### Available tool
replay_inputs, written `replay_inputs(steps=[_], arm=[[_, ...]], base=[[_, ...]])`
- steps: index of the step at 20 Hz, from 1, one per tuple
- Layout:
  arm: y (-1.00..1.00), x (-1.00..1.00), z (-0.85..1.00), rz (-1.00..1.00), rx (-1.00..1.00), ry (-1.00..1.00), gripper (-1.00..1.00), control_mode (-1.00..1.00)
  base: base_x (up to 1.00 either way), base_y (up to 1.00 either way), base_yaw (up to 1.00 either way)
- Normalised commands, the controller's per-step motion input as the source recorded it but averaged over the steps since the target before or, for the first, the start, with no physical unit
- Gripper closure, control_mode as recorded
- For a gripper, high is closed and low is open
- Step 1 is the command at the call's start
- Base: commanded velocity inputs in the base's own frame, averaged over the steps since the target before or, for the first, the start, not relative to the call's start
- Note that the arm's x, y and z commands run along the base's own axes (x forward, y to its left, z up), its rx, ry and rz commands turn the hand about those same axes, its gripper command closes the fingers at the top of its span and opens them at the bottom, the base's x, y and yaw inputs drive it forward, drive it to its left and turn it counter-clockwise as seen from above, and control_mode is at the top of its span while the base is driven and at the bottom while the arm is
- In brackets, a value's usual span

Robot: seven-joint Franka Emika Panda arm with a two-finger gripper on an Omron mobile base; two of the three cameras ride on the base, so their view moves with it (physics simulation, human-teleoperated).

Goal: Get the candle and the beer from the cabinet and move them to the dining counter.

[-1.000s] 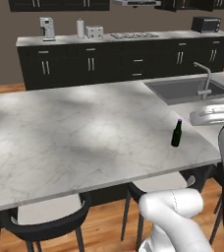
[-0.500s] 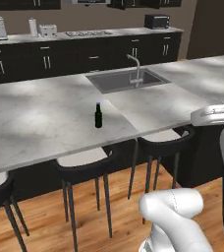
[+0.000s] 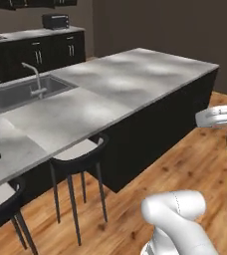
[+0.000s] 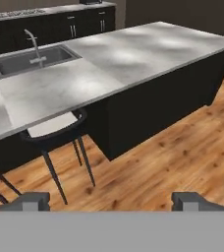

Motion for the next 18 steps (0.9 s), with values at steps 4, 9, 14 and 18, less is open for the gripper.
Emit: replay_inputs(steps=[4,9,14,18], arm=[[0.0,0.0,0.0,0.0,0.0,0.0,-1.0,1.0],[0.0,0.0,0.0,0.0,0.0,0.0,-1.0,1.0],[0.0,0.0,0.0,0.0,0.0,0.0,-1.0,1.0],[0.0,0.0,0.0,0.0,0.0,0.0,-1.0,1.0]], base=[[-0.01,-0.49,-0.78],[0.0,-0.45,-0.76],[0.07,-0.3,-0.67],[0.39,-0.13,-0.63]])
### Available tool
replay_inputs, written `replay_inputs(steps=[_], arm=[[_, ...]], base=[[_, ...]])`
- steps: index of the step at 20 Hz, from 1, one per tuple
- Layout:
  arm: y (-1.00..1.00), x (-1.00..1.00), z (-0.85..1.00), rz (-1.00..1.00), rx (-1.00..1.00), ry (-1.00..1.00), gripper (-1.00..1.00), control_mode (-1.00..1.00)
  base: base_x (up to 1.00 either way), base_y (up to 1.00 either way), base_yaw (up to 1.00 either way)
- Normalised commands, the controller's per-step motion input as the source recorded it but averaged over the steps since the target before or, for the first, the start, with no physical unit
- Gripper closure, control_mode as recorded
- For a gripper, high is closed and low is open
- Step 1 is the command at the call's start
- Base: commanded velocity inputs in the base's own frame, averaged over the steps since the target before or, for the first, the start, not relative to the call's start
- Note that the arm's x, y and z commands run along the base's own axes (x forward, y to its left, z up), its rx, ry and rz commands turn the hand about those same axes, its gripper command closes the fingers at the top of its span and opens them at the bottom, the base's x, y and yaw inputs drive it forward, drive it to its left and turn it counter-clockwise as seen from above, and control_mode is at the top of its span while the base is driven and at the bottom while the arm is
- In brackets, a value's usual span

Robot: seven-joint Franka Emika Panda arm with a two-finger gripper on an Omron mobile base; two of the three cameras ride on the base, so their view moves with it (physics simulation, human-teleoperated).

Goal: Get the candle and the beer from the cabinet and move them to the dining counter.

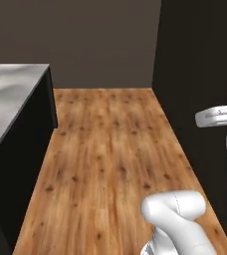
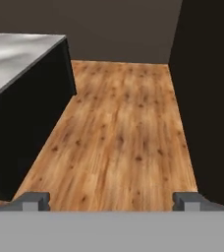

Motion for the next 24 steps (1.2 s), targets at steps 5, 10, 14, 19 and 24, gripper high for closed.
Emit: replay_inputs(steps=[5,10,14,19,24], arm=[[0.0,0.0,0.0,0.0,0.0,0.0,-1.0,1.0],[0.0,0.0,0.0,0.0,0.0,0.0,-1.0,1.0],[0.0,0.0,0.0,0.0,0.0,0.0,-1.0,1.0],[0.0,0.0,0.0,0.0,0.0,0.0,-1.0,1.0],[0.0,0.0,0.0,0.0,0.0,0.0,-1.0,1.0]], base=[[0.92,-0.02,-0.34],[1.0,0.0,-0.09],[1.0,0.07,-0.03],[1.0,0.2,-0.02],[1.0,0.42,0.0]])
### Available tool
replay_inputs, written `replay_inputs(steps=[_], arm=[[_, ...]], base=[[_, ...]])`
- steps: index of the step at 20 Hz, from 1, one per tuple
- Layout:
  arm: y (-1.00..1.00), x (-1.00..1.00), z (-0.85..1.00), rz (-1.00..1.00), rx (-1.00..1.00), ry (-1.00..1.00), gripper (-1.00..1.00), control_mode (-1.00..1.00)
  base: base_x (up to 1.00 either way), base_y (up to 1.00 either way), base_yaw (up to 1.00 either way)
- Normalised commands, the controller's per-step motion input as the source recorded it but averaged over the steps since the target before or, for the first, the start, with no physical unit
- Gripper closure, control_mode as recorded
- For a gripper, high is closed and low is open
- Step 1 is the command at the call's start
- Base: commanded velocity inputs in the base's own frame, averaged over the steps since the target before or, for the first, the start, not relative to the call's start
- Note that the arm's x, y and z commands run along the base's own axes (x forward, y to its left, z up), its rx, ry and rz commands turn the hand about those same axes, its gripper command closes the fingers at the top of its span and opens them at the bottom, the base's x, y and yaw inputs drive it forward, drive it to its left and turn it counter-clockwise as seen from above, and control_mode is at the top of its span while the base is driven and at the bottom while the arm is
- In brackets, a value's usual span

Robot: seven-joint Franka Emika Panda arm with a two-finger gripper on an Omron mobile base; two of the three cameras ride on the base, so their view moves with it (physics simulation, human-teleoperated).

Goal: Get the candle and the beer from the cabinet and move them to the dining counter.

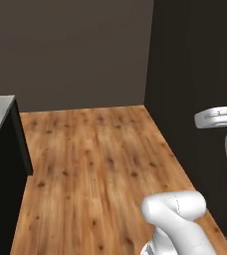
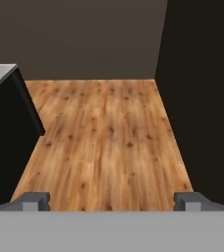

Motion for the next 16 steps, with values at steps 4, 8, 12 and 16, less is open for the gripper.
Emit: replay_inputs(steps=[4,8,12,16], arm=[[0.0,0.0,0.0,0.0,0.0,0.0,-1.0,1.0],[0.0,0.0,0.0,0.0,0.0,0.0,-1.0,1.0],[0.0,0.0,0.0,0.0,0.0,0.0,-1.0,1.0],[0.0,0.0,0.0,0.0,0.0,0.0,-1.0,1.0]], base=[[1.0,0.51,0.0],[1.0,0.37,0.0],[1.0,0.12,0.0],[1.0,-0.01,0.0]])
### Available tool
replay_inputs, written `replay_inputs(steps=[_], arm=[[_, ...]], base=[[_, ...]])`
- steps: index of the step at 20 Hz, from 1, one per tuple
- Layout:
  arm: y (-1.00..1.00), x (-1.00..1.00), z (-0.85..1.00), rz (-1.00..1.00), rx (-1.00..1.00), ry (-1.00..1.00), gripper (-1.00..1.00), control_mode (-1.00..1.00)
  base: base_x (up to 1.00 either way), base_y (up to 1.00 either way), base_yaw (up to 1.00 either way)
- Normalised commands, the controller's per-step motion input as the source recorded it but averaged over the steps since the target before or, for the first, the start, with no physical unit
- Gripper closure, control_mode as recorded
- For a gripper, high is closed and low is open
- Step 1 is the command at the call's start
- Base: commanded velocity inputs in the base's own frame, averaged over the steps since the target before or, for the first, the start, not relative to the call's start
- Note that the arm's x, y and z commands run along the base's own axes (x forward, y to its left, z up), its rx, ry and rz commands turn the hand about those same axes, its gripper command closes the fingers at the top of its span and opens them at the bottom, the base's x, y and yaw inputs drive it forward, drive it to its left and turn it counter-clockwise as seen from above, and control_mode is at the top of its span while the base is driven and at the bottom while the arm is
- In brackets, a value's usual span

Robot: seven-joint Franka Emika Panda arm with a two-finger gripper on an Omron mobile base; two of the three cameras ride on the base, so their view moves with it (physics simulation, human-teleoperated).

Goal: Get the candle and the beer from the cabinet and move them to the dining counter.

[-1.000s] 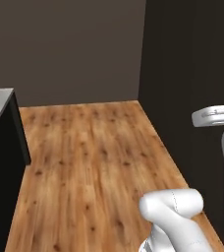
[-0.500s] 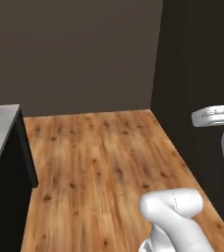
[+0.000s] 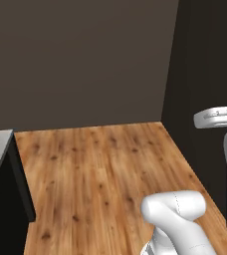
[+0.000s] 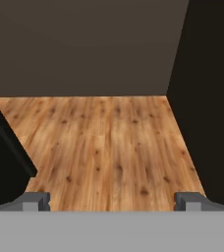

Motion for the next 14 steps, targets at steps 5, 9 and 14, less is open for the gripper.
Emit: replay_inputs(steps=[5,9,14], arm=[[0.0,0.0,0.0,0.0,0.0,0.0,-1.0,1.0],[0.0,0.0,0.0,0.0,0.0,0.0,-1.0,1.0],[0.0,0.0,0.0,0.0,0.0,0.0,-1.0,1.0]], base=[[1.0,-0.28,0.02],[1.0,-0.22,0.03],[1.0,-0.27,0.07]])
